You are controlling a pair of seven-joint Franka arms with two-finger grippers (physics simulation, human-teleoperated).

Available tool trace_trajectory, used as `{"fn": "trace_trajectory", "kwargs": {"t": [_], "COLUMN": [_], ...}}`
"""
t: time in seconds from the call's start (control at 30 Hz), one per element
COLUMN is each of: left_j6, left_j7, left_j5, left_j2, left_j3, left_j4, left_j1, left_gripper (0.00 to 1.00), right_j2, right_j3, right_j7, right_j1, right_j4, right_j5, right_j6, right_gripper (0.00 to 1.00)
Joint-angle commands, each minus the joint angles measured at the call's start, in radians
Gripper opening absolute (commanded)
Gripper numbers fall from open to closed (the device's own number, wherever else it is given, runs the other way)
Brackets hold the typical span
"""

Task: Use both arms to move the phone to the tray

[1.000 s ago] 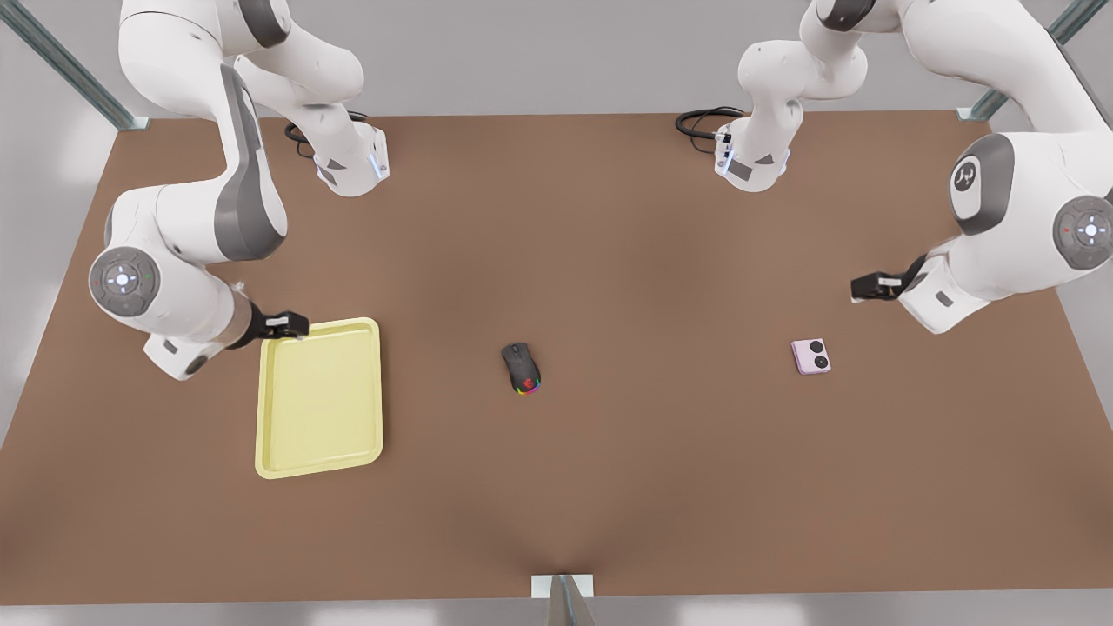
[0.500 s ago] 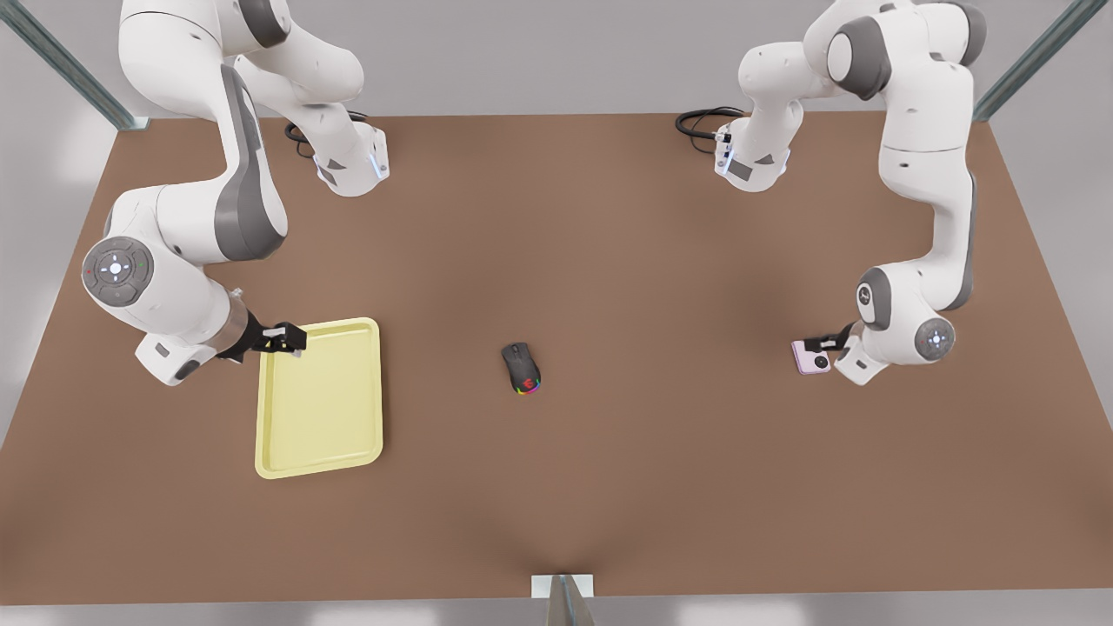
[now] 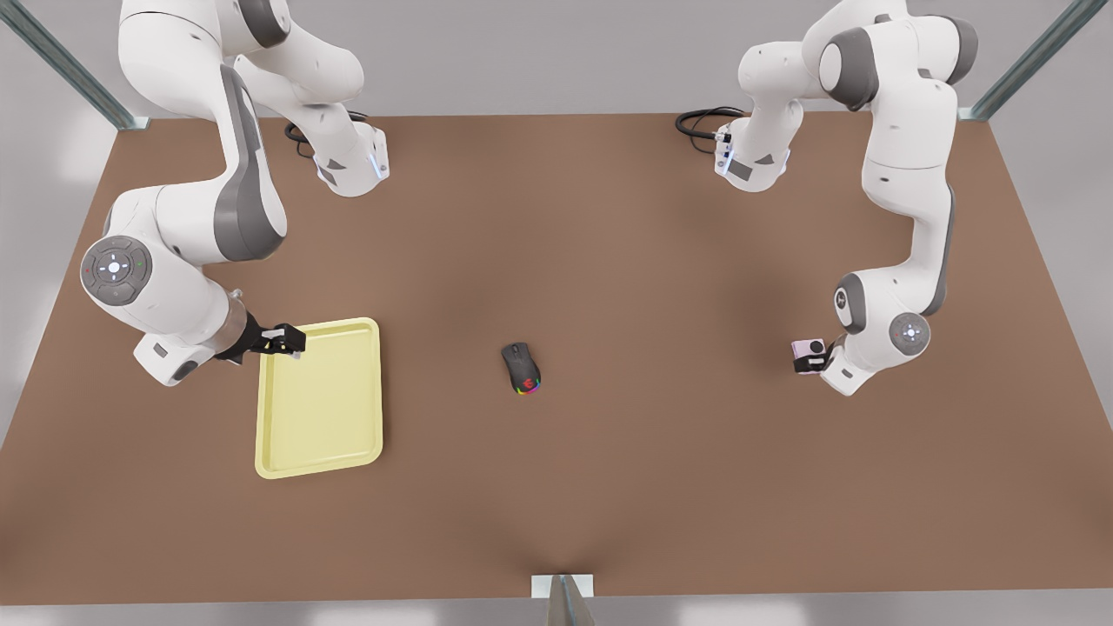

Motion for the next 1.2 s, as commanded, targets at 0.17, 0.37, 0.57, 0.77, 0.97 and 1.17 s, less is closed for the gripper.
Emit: {"fn": "trace_trajectory", "kwargs": {"t": [0.17, 0.37, 0.57, 0.77, 0.97, 1.17], "left_j6": [0.023, 0.024, 0.026, 0.024, 0.024, 0.009], "left_j7": [-0.017, -0.017, -0.019, -0.033, -0.034, -0.098], "left_j5": [0.003, 0.001, 0.003, 0.003, 0.003, 0.003], "left_j2": [-0.002, -0.002, -0.001, -0.001, 0.002, -0.022], "left_j3": [0.000, 0.000, 0.002, 0.000, 0.000, 0.000], "left_j4": [-0.044, -0.059, -0.058, -0.058, -0.055, -0.049], "left_j1": [0.000, 0.000, 0.000, 0.000, 0.000, -0.025], "left_gripper": [1.00, 1.00, 0.99, 0.81, 0.81, 0.79], "right_j2": [-0.001, -0.001, -0.001, -0.001, -0.001, -0.001], "right_j3": [0.000, 0.000, 0.000, -0.001, -0.001, -0.001], "right_j7": [0.004, 0.004, 0.004, 0.004, 0.006, 0.004], "right_j1": [0.000, 0.000, 0.000, -0.002, 0.001, -0.002], "right_j4": [-0.001, -0.001, -0.001, -0.001, -0.001, -0.001], "right_j5": [0.001, 0.001, 0.001, 0.001, 0.001, 0.001], "right_j6": [0.001, 0.001, 0.001, 0.006, 0.009, 0.010], "right_gripper": [1.00, 1.00, 1.00, 1.00, 1.00, 1.00]}}
